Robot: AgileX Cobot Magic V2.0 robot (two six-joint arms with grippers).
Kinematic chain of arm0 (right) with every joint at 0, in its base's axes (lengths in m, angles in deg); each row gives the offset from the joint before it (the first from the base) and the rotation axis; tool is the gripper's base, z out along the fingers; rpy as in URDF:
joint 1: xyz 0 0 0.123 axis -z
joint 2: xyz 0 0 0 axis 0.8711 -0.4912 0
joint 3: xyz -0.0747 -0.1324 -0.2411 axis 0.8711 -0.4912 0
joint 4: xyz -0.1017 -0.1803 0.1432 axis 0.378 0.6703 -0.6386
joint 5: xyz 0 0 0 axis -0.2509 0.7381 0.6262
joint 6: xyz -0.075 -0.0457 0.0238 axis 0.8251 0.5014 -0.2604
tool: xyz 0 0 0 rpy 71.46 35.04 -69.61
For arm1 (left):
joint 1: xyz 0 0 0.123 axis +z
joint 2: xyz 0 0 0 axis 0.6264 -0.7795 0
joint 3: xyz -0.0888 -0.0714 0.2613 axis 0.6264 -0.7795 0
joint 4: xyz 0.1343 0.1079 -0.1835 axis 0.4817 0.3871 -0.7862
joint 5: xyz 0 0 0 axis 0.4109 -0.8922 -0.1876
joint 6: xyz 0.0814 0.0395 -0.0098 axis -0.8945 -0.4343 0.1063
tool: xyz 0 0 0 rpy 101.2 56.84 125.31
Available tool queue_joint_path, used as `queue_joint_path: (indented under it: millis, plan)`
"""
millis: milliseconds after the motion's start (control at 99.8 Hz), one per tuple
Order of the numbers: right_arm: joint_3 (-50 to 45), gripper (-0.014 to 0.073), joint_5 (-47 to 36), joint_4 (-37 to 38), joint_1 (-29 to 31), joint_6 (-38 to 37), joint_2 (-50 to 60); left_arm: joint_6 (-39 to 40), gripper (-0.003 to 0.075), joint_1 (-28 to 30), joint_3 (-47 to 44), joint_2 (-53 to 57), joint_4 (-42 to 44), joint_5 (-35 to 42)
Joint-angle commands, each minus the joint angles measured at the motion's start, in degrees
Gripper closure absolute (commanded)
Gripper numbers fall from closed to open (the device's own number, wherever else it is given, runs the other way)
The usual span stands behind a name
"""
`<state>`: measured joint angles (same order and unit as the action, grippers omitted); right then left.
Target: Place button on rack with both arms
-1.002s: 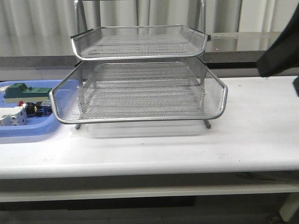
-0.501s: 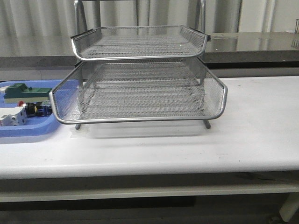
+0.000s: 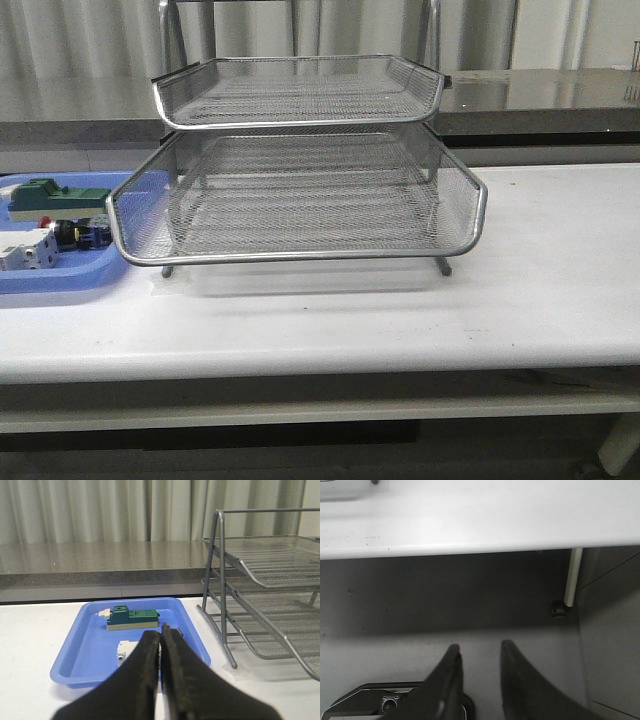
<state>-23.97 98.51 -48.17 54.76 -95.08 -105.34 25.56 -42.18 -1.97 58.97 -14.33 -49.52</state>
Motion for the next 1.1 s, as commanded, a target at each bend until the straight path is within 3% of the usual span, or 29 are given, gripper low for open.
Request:
queue_joint_path:
  millis: [0,80,531,832,962,1092]
  plan:
    - [2.03,0.0547,-2.56,1.07,0.20,-0.09,0.21,0.51,0.0716,0.16,-2.58,1.69,0.06,4.15]
    - [2.03,0.0670,-2.64,1.07,0.20,-0.09,0.21,0.51,0.0716,0.16,-2.58,1.69,0.06,4.15]
    - [2.03,0.0663,-2.64,1.07,0.20,-0.09,0.21,0.51,0.0716,0.16,-2.58,1.69,0.06,4.38]
    - [2.03,0.0663,-2.64,1.07,0.20,-0.09,0.21,0.51,0.0716,0.16,-1.19,1.69,-0.22,12.25]
    - [2.03,0.0663,-2.64,1.07,0.20,-0.09,0.21,0.51,0.0716,0.16,3.78,-0.25,-5.56,7.73]
    - [2.03,0.0663,-2.64,1.07,0.20,-0.09,0.21,0.51,0.0716,0.16,11.27,-6.66,-5.27,-0.48]
